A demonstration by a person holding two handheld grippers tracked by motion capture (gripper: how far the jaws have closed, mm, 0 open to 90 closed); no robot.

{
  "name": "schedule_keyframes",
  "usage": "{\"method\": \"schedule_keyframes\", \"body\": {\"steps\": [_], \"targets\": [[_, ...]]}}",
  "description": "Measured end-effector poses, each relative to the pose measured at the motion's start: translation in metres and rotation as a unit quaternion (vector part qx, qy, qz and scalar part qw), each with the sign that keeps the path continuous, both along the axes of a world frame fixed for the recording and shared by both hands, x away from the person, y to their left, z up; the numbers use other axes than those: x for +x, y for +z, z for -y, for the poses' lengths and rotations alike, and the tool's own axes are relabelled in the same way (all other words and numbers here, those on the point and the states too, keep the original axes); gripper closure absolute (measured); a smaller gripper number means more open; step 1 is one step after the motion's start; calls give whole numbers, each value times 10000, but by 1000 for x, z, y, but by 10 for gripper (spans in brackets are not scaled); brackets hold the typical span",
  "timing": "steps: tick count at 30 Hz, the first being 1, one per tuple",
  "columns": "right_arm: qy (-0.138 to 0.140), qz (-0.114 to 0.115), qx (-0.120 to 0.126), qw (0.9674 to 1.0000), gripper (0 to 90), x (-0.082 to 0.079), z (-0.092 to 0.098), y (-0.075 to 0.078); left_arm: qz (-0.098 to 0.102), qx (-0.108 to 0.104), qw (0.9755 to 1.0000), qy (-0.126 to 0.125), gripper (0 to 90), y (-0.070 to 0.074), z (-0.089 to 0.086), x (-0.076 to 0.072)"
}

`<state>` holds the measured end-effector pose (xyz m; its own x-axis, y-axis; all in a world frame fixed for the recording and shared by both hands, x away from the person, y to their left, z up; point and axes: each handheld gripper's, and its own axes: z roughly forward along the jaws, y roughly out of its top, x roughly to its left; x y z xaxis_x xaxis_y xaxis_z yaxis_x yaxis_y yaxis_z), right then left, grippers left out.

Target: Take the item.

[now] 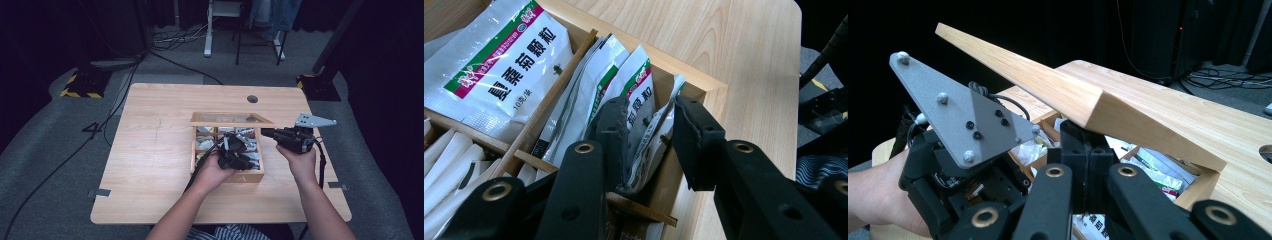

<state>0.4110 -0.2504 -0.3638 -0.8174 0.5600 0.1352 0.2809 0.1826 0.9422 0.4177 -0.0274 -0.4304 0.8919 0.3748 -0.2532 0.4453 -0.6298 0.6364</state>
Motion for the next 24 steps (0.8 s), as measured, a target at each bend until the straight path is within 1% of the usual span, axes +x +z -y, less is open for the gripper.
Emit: {"method": "schedule_keyframes", "body": {"steps": [2, 4, 6, 9, 12, 13, 16, 17, 18, 20, 21, 22, 23, 24], "targets": [[2, 10, 4, 10000, 900, 0, 0, 0, 5, 29, 10000, -15, 686, -1, 0, 1], [3, 10, 5, 10000, 900, 0, 0, 0, -48, 54, 10000, -8, 689, -2, 2, 2], [17, -12, -8, 10000, 900, 0, -1, -1, -68, 148, 9999, -3, 688, -2, 4, 3], [25, -36, -29, 10000, 900, 1, -2, -2, -113, 155, 9998, -26, 688, -2, 5, 4], [25, -48, -25, 10000, 900, 1, -2, -2, -275, 134, 9995, -26, 693, -3, 5, 6], [32, -48, -24, 10000, 900, 1, -2, -2, -301, 203, 9993, -17, 703, -3, 5, 7], [37, -50, -32, 10000, 900, 1, -3, -3, -254, 398, 9988, -108, 750, -4, 11, 5], [38, -49, -29, 10000, 900, 1, -3, -3, -256, 406, 9988, -120, 763, -4, 11, 5], [41, -52, -28, 10000, 900, 1, -3, -3, -304, 397, 9986, -140, 769, -4, 11, 5], [46, -59, -25, 10000, 900, 1, -3, -3, -347, 429, 9984, -141, 823, -4, 11, 5], [45, -62, -32, 10000, 900, 1, -2, -3, -331, 413, 9984, -179, 857, -4, 11, 4], [44, -61, -30, 10000, 900, 1, -2, -3, -265, 448, 9985, -194, 884, -4, 12, 3], [45, -63, -29, 10000, 900, 1, -2, -3, -234, 458, 9985, -208, 891, -4, 12, 3], [46, -63, -28, 10000, 900, 1, -2, -3, -159, 497, 9984, -231, 894, -3, 12, 2]]}}
